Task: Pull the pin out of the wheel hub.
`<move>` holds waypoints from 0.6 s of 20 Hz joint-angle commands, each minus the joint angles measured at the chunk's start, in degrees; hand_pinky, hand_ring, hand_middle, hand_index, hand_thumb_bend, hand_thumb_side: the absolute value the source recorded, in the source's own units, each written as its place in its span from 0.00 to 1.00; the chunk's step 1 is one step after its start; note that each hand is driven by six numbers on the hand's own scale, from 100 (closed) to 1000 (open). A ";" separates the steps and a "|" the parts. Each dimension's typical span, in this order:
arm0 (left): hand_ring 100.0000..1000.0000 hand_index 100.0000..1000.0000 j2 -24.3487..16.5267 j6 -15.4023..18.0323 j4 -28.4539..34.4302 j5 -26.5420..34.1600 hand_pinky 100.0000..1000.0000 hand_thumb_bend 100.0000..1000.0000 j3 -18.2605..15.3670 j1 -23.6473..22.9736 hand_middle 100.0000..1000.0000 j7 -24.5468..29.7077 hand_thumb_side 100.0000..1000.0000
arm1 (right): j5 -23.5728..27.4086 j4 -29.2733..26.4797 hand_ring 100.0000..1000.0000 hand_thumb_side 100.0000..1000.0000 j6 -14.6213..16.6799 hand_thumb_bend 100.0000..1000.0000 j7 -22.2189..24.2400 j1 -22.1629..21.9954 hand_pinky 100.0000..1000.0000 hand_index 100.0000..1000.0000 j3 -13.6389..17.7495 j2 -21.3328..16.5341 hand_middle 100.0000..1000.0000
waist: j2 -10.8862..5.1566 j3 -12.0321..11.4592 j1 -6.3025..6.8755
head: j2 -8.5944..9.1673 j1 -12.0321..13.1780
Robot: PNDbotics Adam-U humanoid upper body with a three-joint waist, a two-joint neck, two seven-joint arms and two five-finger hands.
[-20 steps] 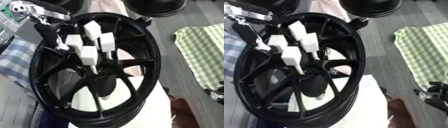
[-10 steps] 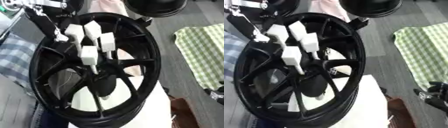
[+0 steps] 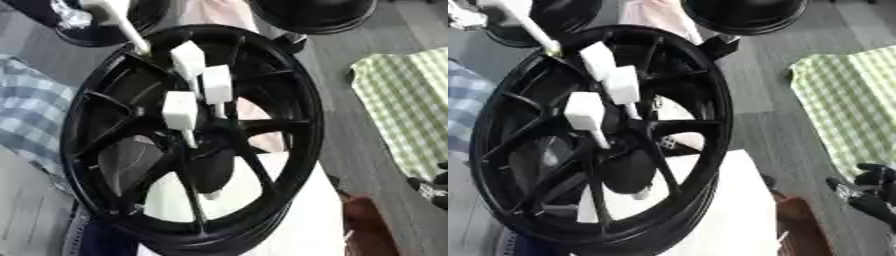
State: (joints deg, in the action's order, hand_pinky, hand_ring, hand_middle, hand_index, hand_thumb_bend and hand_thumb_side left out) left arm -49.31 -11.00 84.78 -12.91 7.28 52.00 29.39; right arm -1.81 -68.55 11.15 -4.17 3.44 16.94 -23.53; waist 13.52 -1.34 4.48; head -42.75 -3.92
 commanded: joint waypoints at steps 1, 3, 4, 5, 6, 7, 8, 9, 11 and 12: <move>0.38 0.37 -5.47 -0.82 -1.79 0.76 0.52 0.00 -8.16 -4.44 0.16 -5.25 0.04 | 0.54 -0.87 0.57 0.03 0.08 0.63 -0.53 0.00 0.42 0.64 0.84 -1.70 0.44 | -0.97 -0.24 -0.31 | -0.10 -0.39; 0.39 0.38 -6.52 0.38 -2.63 0.11 0.53 0.00 -12.20 -9.84 0.17 -9.04 0.03 | 0.75 -0.76 0.57 0.03 0.11 0.63 -0.82 -0.07 0.42 0.64 1.05 -1.61 0.44 | -0.94 -0.43 -0.45 | 0.05 -0.70; 0.40 0.40 -6.64 2.03 -2.78 -0.30 0.54 0.00 -13.71 -12.56 0.19 -10.90 0.02 | 0.86 -0.69 0.57 0.03 0.14 0.63 -0.98 -0.15 0.42 0.64 1.14 -1.57 0.44 | -0.94 -0.53 -0.54 | 0.18 -0.86; 0.41 0.41 -6.63 3.90 -2.95 -0.96 0.55 0.00 -14.89 -15.08 0.20 -12.51 0.02 | 0.96 -0.61 0.57 0.03 0.18 0.63 -1.11 -0.23 0.43 0.64 1.20 -1.54 0.44 | -0.96 -0.61 -0.62 | 0.30 -1.02; 0.43 0.44 -6.47 5.68 -3.09 -2.14 0.57 0.07 -15.82 -17.34 0.23 -13.98 0.00 | 1.04 -0.53 0.57 0.03 0.24 0.63 -1.21 -0.30 0.42 0.64 1.24 -1.52 0.44 | -0.99 -0.67 -0.70 | 0.40 -1.13; 0.46 0.49 -6.12 7.67 -3.13 -3.59 0.61 0.12 -16.39 -19.31 0.27 -14.86 0.00 | 1.12 -0.47 0.57 0.03 0.29 0.63 -1.26 -0.33 0.42 0.64 1.26 -1.51 0.44 | -1.02 -0.69 -0.77 | 0.52 -1.15; 0.53 0.59 -5.54 9.65 -3.46 -4.52 0.67 0.16 -16.74 -21.12 0.37 -14.73 0.04 | 1.20 -0.41 0.57 0.03 0.33 0.63 -1.29 -0.34 0.42 0.64 1.26 -1.51 0.44 | -1.05 -0.70 -0.84 | 0.65 -1.12; 0.65 0.73 -4.93 11.54 -4.08 -4.90 0.75 0.24 -17.04 -22.67 0.51 -13.65 0.22 | 1.28 -0.36 0.57 0.03 0.35 0.63 -1.28 -0.32 0.42 0.64 1.24 -1.50 0.44 | -1.08 -0.71 -0.90 | 0.73 -1.09; 0.79 0.85 -4.15 14.03 -5.79 -6.56 0.85 0.45 -17.54 -24.71 0.70 -10.02 0.47 | 1.43 -0.27 0.57 0.03 0.39 0.63 -1.22 -0.27 0.42 0.64 1.19 -1.49 0.44 | -1.13 -0.64 -0.98 | 0.82 -0.99; 0.83 0.89 -3.88 14.37 -6.82 -8.07 0.89 0.62 -17.85 -25.24 0.76 -8.13 0.63 | 1.50 -0.25 0.57 0.03 0.39 0.63 -1.18 -0.25 0.42 0.64 1.17 -1.49 0.44 | -1.15 -0.59 -1.01 | 0.84 -0.96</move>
State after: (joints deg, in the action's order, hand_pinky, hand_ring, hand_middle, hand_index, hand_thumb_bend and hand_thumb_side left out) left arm -51.65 2.04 78.39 -19.67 -9.09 26.40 19.68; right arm -0.68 -68.36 11.48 -5.17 3.00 17.63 -23.53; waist 13.46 -1.93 3.60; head -42.64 -4.86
